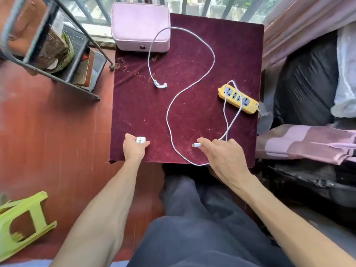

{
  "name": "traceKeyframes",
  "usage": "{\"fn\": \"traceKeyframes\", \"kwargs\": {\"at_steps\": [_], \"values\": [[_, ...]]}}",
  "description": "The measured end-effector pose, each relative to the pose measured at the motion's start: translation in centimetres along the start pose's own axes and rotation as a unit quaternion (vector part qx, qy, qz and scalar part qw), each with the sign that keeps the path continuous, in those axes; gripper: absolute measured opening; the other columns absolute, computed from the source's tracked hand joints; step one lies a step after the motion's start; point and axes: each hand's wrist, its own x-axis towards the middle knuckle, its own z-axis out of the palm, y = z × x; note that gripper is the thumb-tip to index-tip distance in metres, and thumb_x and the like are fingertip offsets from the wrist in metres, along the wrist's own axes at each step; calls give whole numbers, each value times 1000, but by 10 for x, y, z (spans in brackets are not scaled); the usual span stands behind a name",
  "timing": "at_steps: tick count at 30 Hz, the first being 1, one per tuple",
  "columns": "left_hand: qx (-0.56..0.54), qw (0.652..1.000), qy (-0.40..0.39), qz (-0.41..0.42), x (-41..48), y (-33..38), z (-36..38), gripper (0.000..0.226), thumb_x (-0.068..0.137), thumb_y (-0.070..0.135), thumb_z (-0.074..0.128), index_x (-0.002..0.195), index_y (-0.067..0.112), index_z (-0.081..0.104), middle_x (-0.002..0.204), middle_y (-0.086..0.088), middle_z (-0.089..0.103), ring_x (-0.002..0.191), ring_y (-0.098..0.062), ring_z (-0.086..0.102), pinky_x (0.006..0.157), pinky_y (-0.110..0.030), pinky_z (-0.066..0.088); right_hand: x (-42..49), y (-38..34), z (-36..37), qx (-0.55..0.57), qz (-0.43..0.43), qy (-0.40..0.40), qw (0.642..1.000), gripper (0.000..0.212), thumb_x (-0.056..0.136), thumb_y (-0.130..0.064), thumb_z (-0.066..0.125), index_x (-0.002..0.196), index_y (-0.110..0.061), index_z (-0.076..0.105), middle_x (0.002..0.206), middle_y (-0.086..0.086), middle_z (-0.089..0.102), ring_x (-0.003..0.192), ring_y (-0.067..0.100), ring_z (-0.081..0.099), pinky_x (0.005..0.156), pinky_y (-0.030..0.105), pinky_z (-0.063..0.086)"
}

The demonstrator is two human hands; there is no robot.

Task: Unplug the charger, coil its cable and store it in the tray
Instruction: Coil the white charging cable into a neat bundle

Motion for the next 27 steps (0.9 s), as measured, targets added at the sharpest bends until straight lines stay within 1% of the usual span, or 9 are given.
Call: {"fn": "traceKeyframes", "kwargs": {"at_steps": [3, 5, 9, 12, 14, 17, 21, 24, 27], "values": [[6, 1000, 13, 3, -25, 19, -14, 66, 82, 37, 81, 132, 8, 48, 136, -15, 51, 126, -34, 48, 101, -49, 45, -4, -2, -19, 34, 28, 27, 999, 15, 96, -21, 77, 110, -17, 79, 66, 0, 70, 49, 28, 61, 49, 37, 45], [-56, 997, -13, 47, -57, 47, -29, 55, 91, 42, 69, 132, 8, 54, 130, -11, 60, 120, -29, 56, 101, -45, 48, -10, -3, -42, 69, 39, 46, 996, 26, 93, -9, 77, 119, -14, 78, 84, 2, 74, 56, 27, 65, 53, 38, 50], [-180, 930, -311, 78, -156, 116, -54, 56, 102, 53, 43, 117, 8, 71, 93, -3, 76, 79, -15, 69, 70, -26, 52, -32, -11, -97, 147, 23, 76, 986, 39, 91, 2, 69, 127, -14, 71, 98, -1, 69, 69, 22, 66, 59, 39, 58], [-214, 843, -481, 113, -225, 143, -66, 64, 93, 70, 44, 99, 17, 80, 87, -4, 68, 78, -16, 60, 76, -26, 46, -54, -21, -129, 173, -32, 100, 979, 38, 92, -4, 63, 128, -17, 69, 108, -3, 68, 83, 17, 67, 65, 33, 60], [-187, 815, -533, 128, -255, 153, -73, 68, 86, 75, 52, 109, 18, 79, 102, -7, 69, 90, -20, 61, 83, -28, 48, -70, -26, -140, 164, -69, 111, 978, 35, 89, -10, 60, 122, -15, 73, 113, 0, 71, 93, 21, 69, 71, 34, 62], [-168, 802, -556, 141, -281, 163, -77, 52, 92, 62, 55, 114, 20, 77, 112, -4, 77, 99, -15, 72, 84, -25, 56, -86, -30, -146, 127, -103, 120, 979, 27, 89, -14, 59, 107, -14, 78, 103, 6, 74, 92, 30, 70, 77, 44, 61], [-152, 810, -535, 188, -300, 166, -79, 32, 93, 40, 66, 107, 16, 80, 111, -8, 78, 99, -16, 73, 89, -28, 54, -94, -38, -157, 122, -119, 161, 972, 21, 81, -13, 60, 91, -15, 79, 89, 4, 73, 80, 26, 69, 69, 39, 60], [-173, 813, -517, 202, -304, 167, -87, 37, 83, 37, 74, 109, 12, 80, 111, -11, 77, 95, -18, 73, 78, -26, 58, -101, -34, -162, 148, -110, 173, 967, 29, 80, -7, 71, 104, -21, 79, 97, -2, 74, 79, 23, 73, 60, 32, 60], [-197, 814, -493, 236, -310, 168, -98, 39, 87, 35, 64, 114, 11, 76, 91, -6, 73, 78, -16, 67, 65, -24, 53, -109, -16, -178, 256, -62, 211, 941, 39, 93, -6, 72, 121, -33, 72, 111, -16, 71, 94, 8, 73, 80, 29, 61]]}}
